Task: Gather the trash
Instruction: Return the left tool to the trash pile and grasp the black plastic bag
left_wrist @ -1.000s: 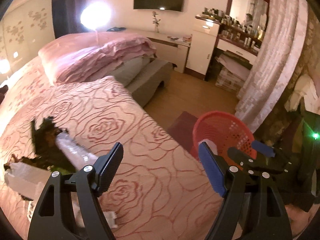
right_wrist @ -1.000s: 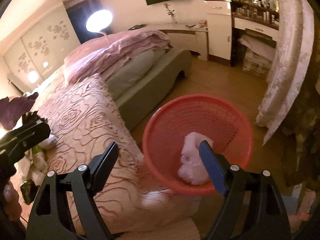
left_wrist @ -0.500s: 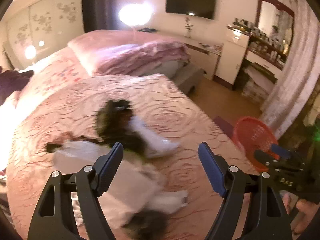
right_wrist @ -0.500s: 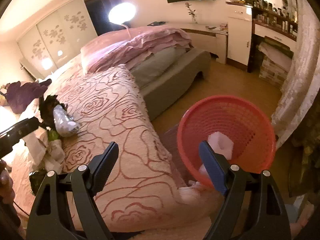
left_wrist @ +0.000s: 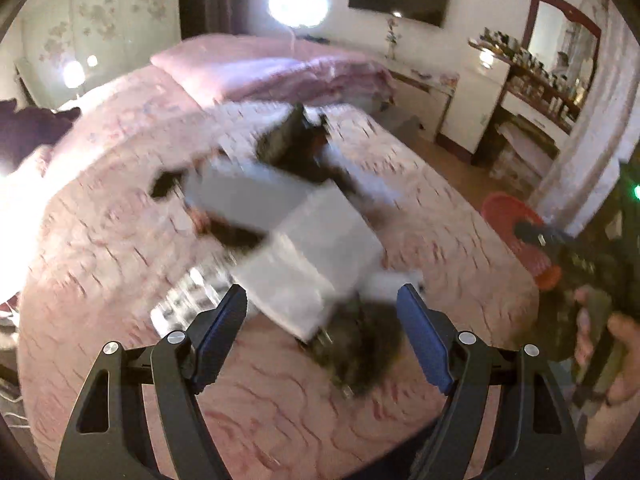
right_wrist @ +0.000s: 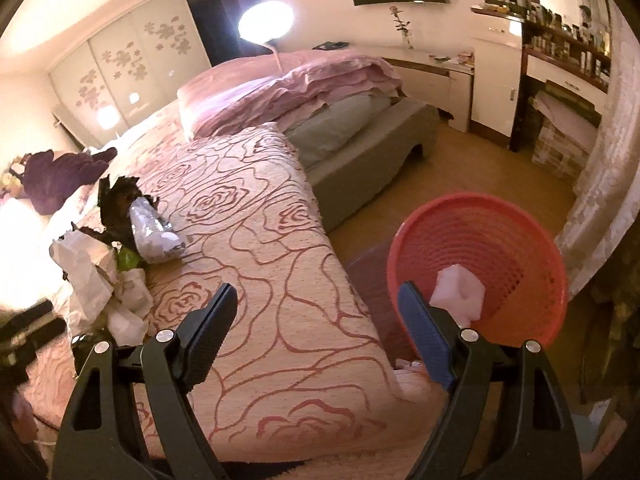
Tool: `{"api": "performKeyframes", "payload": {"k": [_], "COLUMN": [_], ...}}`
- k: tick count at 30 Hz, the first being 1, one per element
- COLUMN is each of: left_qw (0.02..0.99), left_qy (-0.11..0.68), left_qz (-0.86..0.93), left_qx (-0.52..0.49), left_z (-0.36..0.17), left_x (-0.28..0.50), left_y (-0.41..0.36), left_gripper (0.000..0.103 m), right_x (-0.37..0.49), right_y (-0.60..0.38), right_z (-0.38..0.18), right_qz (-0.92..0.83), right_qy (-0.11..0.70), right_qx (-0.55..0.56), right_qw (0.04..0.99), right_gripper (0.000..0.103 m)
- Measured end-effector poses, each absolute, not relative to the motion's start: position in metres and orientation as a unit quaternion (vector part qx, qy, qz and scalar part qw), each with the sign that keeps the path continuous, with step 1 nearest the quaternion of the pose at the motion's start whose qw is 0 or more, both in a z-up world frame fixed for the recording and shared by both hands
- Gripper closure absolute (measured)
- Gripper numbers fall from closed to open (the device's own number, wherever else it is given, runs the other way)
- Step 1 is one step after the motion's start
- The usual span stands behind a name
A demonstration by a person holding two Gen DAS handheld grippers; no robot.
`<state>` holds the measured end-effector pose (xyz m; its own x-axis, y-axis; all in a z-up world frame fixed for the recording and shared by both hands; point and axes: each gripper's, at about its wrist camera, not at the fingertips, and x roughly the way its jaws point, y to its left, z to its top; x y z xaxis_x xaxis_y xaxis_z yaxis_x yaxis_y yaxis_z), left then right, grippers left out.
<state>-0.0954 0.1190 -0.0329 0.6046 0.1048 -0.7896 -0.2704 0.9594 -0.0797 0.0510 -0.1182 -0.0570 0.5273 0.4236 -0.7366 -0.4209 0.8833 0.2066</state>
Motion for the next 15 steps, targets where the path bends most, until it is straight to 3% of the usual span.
{"api": "performKeyframes", "payload": {"k": [6,11,13,15], "left_qw": [0.869,0.864,0.862,0.865], "left_qy": [0.472,0.478,0.479,0.474], "left_qz": [0.092,0.087,0.083,0.081], "left_qx": [-0.114,-0.135,-0.141,-0.145], "left_z": [-0.068,-0.076,-0.078,-0.076], "left_x": [-0.088,-0.082,-0.083,-0.085], "left_y": [0.115,0.123,0.126,0.126], "left_gripper": [0.031,0.049,0.064,0.068], "right_x": [0.049,0.049,0.05,0.05], "right_y": [-0.112,-0.112,-0.112,-0.111], "right_z": [-0.054,-0.057,-0.058,-0.059], "right_qz": [0.249,0.244,0.242,0.244], "right_qy": [0.418,0.422,0.424,0.425], "right_qx": [-0.004,-0.002,0.0,0.0], "right_qw": [0.874,0.873,0.872,0.872], "right_gripper": [0.023,0.023,0.023,0.023]}}
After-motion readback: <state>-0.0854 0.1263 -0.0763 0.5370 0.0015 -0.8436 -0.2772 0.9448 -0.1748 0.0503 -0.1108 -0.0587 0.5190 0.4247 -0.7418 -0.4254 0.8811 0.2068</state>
